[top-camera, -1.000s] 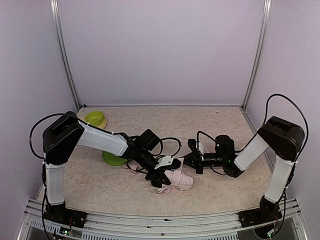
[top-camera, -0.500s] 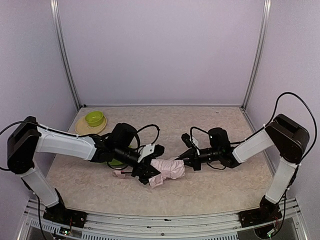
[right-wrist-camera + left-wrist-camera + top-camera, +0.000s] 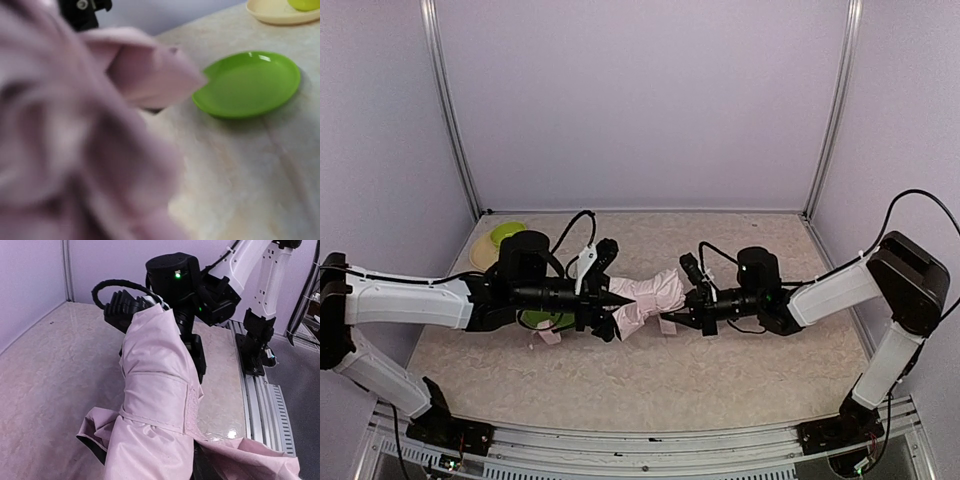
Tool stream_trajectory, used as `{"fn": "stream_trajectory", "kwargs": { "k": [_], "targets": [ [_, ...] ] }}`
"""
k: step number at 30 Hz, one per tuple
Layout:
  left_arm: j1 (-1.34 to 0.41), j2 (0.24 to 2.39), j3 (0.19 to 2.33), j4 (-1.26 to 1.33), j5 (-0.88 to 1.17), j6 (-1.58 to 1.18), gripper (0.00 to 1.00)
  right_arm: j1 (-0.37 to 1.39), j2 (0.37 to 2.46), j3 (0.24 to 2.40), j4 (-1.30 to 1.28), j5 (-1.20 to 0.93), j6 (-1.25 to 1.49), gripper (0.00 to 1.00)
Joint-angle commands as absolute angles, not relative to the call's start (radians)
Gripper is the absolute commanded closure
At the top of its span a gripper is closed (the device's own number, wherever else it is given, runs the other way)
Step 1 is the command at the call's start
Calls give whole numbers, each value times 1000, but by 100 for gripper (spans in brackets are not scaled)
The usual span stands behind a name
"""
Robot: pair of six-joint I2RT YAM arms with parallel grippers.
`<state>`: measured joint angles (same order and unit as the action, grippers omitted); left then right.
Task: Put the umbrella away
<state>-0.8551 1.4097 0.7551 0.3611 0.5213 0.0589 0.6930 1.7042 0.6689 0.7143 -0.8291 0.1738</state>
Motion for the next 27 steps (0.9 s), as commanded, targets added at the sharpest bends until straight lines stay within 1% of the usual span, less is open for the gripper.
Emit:
{"fn": "stream_trajectory", "kwargs": {
  "k": [1,3,6,7,10,13,15,17,22,25,27],
  "targets": [
    [-831,1300,776,615,203,80,100,719,1697,655,659,-812,322,100],
    [-827,1313,765,624,103,100,100,732,1697,669,640,-794,367,100],
    [-819,1374,764,657,130,117,100,750,1727,718,576,-797,417,100],
    [-828,1407,775,640,144,125,100,750,1732,721,590,-803,444,100],
    [-881,1550,786,550,102,177,100,745,1731,728,586,-765,529,100],
    [-912,1649,734,591,0,126,100,741,1744,737,498,-719,619,100],
    [-924,1715,738,629,-43,81,100,743,1760,708,526,-695,683,100],
    [-934,1791,766,665,-44,61,100,744,1792,689,573,-693,718,100],
    [-1001,1959,908,515,-110,172,100,742,1881,681,600,-679,742,100],
    [-1038,1994,918,458,-147,217,100,739,1899,665,600,-669,747,100],
    [-1039,1992,891,456,-138,221,100,739,1890,644,595,-641,747,97]
  ]
}}
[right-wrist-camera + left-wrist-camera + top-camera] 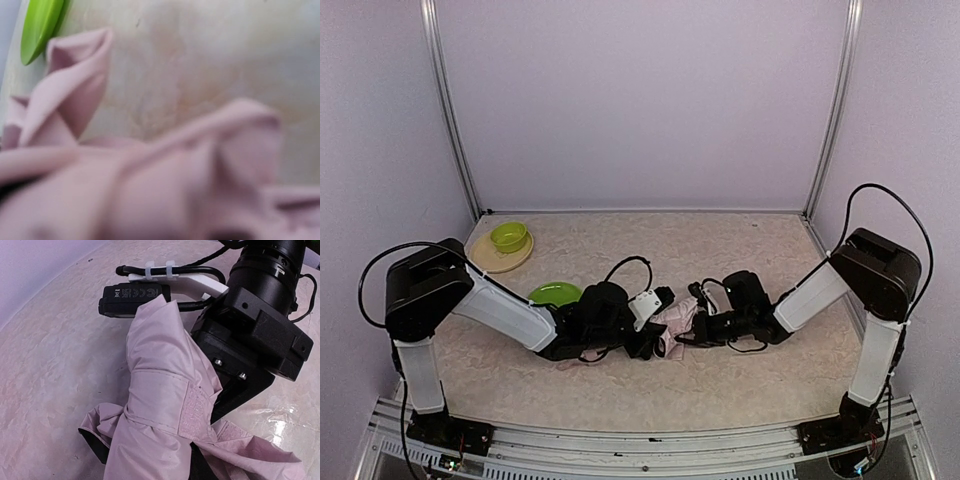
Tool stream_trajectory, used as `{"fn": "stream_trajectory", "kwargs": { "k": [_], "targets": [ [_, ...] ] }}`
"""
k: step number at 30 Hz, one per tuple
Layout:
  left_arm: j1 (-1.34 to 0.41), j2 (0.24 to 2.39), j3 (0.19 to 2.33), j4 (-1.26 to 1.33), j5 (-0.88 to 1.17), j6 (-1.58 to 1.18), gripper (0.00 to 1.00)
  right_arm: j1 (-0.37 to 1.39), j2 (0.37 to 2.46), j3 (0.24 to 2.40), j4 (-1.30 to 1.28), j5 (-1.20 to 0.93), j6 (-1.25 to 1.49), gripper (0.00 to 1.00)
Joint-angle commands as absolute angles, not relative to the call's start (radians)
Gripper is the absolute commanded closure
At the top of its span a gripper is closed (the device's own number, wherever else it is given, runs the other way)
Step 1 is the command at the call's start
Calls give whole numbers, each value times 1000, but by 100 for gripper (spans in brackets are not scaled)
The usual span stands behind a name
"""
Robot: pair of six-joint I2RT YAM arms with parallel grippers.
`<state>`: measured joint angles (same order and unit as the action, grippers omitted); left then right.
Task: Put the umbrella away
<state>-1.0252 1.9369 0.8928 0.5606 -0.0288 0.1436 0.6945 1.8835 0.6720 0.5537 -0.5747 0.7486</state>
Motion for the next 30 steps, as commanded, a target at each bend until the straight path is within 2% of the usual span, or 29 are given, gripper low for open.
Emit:
{"fn": "stream_trajectory", "kwargs": {
  "k": [1,5,7,9,15,19,24,30],
  "targets": [
    [-1037,1990,880,446,-134,225,100,738,1884,637,592,-633,746,95],
    [-1033,1996,865,413,-137,249,100,739,1858,620,585,-635,767,83],
    [-1023,1993,864,420,-123,240,100,740,1847,604,593,-629,778,81],
    [-1018,1990,862,429,-100,235,100,741,1841,589,607,-614,779,88],
    [-1015,1986,858,442,-105,225,100,741,1830,573,621,-618,788,100],
    [-982,1960,847,479,-103,167,100,752,1805,564,598,-625,785,100],
    [-842,1834,775,640,40,20,100,761,1813,497,672,-627,830,100],
    [-819,1780,765,723,107,-21,100,788,1834,585,595,-609,765,100]
  ]
}}
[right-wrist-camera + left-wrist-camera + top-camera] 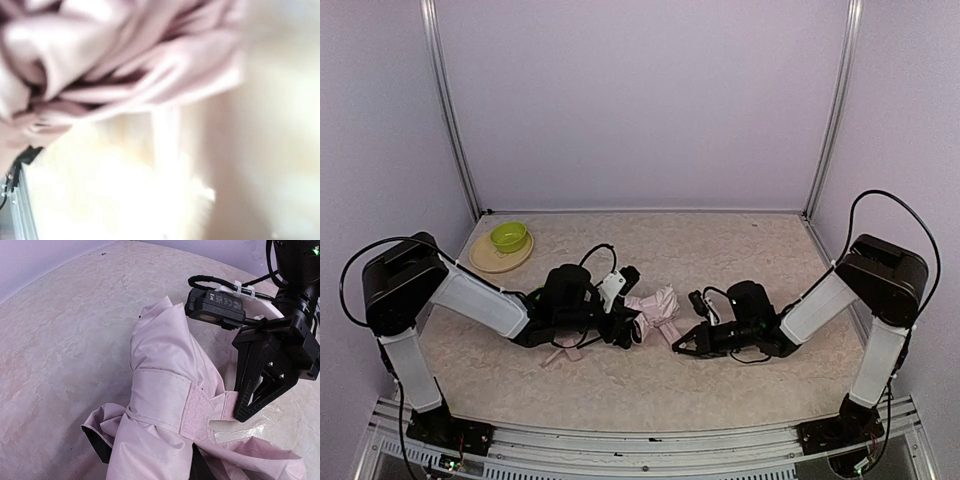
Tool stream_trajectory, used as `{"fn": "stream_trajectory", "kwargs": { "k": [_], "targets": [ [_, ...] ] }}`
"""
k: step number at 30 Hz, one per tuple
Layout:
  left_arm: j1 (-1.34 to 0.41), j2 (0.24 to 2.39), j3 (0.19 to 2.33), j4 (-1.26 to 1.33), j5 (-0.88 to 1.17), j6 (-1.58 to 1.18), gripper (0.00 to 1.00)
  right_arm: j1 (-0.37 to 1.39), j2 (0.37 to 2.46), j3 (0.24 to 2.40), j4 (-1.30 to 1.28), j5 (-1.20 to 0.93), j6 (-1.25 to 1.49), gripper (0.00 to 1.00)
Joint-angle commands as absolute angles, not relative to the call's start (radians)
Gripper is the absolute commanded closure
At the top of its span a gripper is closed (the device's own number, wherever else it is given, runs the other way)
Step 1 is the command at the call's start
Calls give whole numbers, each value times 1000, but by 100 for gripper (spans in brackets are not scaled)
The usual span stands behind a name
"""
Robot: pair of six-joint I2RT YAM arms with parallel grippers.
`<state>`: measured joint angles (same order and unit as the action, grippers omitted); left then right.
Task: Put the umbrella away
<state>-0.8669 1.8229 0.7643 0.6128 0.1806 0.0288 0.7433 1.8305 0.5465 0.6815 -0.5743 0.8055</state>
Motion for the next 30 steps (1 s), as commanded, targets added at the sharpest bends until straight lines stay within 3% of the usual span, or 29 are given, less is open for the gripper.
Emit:
{"fn": "stream_trajectory", "kwargs": {
  "k": [1,10,23,30],
  "targets": [
    [-818,1788,770,733,97,-26,100,802,1835,608,573,-610,750,100],
    [-868,1972,875,621,-94,129,100,872,1697,650,690,-710,758,100],
    [-1076,2062,858,392,-223,505,100,775,1592,644,844,-670,895,100],
    [-1111,2073,854,341,-95,561,100,755,1590,669,823,-551,884,100]
  ]
}}
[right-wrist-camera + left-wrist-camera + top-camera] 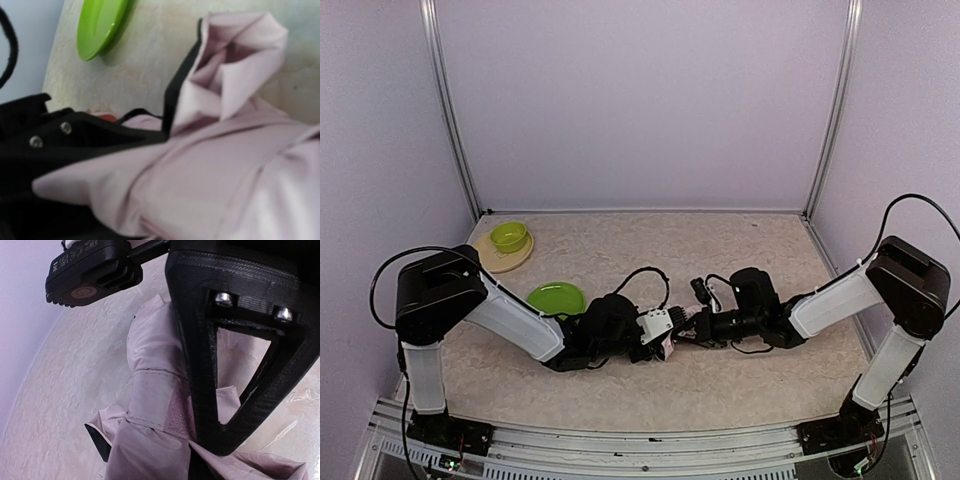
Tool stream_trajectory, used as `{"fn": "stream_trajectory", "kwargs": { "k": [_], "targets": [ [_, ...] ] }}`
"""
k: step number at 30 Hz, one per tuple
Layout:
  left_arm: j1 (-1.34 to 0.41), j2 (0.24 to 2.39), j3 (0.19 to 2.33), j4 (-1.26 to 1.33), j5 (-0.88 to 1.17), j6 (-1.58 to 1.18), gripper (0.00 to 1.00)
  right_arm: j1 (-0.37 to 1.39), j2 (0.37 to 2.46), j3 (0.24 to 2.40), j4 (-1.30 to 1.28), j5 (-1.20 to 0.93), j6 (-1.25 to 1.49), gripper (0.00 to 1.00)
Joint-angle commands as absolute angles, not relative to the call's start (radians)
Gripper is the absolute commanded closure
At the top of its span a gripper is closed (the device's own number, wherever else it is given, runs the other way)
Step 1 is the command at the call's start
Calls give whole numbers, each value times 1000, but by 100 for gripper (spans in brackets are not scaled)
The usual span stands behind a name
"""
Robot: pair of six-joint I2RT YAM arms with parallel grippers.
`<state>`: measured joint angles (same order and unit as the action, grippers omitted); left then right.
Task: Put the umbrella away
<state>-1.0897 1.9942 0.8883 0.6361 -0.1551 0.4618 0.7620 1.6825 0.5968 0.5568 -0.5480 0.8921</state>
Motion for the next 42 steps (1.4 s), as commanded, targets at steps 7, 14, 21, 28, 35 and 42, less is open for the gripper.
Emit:
{"fn": "stream_trajectory", "kwargs": {
  "k": [7,14,21,28,35,42],
  "targets": [
    [-1120,2073,854,289,20,586,100,713,1643,639,869,-412,934,95],
    [-1117,2082,867,268,7,577,100,705,1702,634,925,-398,1001,82],
    [-1065,2071,878,286,17,476,100,701,1584,684,728,-346,875,79],
    [-897,1792,773,514,261,203,100,699,1305,761,274,-157,452,55],
    [-836,1500,668,886,441,-15,100,780,1108,723,313,-285,185,18],
    [-877,1343,620,1118,390,-81,100,892,1192,751,551,-386,208,15]
  ]
}}
